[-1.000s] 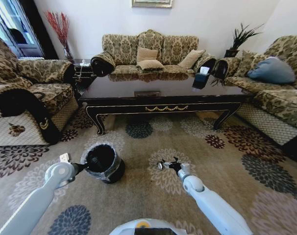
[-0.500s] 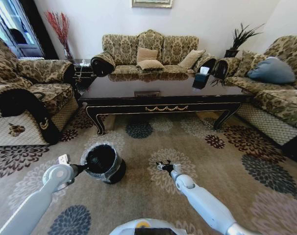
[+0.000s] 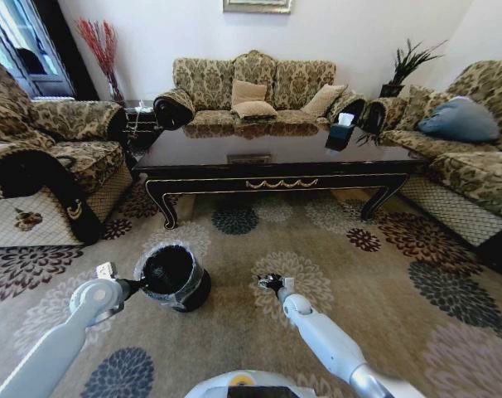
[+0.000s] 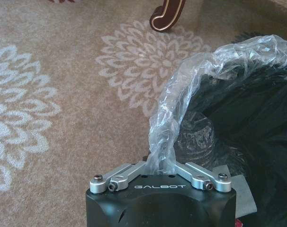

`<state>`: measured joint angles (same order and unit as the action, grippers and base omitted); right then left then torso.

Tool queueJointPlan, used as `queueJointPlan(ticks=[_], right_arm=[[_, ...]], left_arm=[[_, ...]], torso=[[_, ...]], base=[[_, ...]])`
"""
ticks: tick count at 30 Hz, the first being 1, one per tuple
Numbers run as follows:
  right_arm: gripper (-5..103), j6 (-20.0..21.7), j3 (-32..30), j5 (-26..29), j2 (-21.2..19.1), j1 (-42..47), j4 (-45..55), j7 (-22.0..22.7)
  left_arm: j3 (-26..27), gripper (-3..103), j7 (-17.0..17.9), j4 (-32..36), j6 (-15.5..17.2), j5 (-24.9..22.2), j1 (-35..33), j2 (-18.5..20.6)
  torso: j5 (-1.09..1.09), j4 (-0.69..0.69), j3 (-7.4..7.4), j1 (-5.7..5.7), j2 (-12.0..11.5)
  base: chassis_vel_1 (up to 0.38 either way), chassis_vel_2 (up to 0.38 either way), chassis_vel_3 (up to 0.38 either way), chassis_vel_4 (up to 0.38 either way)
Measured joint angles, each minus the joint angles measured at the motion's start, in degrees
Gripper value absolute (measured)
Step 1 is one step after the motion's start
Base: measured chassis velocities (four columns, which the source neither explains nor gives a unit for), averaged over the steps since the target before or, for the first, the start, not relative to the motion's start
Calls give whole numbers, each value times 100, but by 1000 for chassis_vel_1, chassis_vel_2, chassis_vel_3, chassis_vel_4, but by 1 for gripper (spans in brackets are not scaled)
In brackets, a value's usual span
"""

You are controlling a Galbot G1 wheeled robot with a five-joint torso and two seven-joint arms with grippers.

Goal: Move to the front of the table and pick up the trash from the floor, then place it into the trash bin.

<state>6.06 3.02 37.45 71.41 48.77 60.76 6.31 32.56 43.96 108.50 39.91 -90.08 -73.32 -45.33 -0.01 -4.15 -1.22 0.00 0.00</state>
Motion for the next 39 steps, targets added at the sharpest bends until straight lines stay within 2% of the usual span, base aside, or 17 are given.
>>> queueJointPlan(ticks=[11, 12, 14, 15, 16, 20, 22, 26, 28, 30, 33, 34, 39], right_arm=[[100, -67, -51, -191, 12, 1, -294, -91], [103, -73, -62, -210, 28, -4, -328, -99], [100, -88, -120, -230, 83, -16, -395, -111], [95, -91, -135, -232, 95, -18, -405, -112], [95, -91, -135, -232, 95, -18, -405, -112], [73, -120, -156, -253, 108, -3, -435, -119], [73, -127, -162, -258, 108, 2, -447, -121], [50, -170, -238, -313, 148, 44, -494, -131], [50, -175, -248, -322, 154, 52, -494, -131], [40, -181, -277, -332, 162, 84, -476, -131], [40, -182, -288, -331, 150, 126, -415, -125], [30, -182, -292, -330, 144, 142, -393, -122], [28, -177, -333, -292, 67, 310, -118, -95]], left_arm=[[-169, 0, -4, -18, -16, -14, 208, 37], [-174, 0, -1, -17, -17, -13, 209, 38], [-176, 0, 6, -5, -18, -13, 204, 43], [-175, 0, 8, -1, -18, -13, 198, 44], [-175, 0, 8, -1, -18, -13, 198, 44], [-138, 0, 14, 9, -18, -12, 173, 41], [-128, 0, 16, 9, -18, -9, 164, 32], [-138, 0, 48, 23, -16, 35, 108, -34], [-145, 0, 52, 35, -16, 36, 101, -44], [-174, 0, 64, 67, -13, 34, 91, -65], [-184, 0, 80, 75, -10, 40, 91, -65], [-185, 0, 83, 80, -9, 40, 89, -65], [-196, 0, 91, 97, 4, 79, 21, -141]], torso=[[1, -1, 0, 0, 0], [1, -1, 0, 0, 0], [1, 0, 0, 0, 0], [1, 0, 0, 0, 0], [1, 0, 0, 0, 0], [1, 0, 0, 0, 0], [1, 0, 0, 0, 0], [1, 0, 0, 0, 0], [1, 1, 0, 0, 0], [1, 0, 0, 0, 0], [1, -1, 0, 0, 0], [1, -1, 0, 0, 0], [1, -1, 0, 0, 0]], base=[[0, 0, 0, 0], [0, 0, 0, 0], [0, 0, 0, 0], [0, 0, 0, 0], [0, 0, 0, 0], [0, 0, 0, 0], [0, 0, 0, 0], [0, 0, 0, 0], [0, 0, 0, 0], [0, 0, 0, 0], [0, 0, 0, 0], [0, 0, 0, 0], [0, 0, 0, 0]])
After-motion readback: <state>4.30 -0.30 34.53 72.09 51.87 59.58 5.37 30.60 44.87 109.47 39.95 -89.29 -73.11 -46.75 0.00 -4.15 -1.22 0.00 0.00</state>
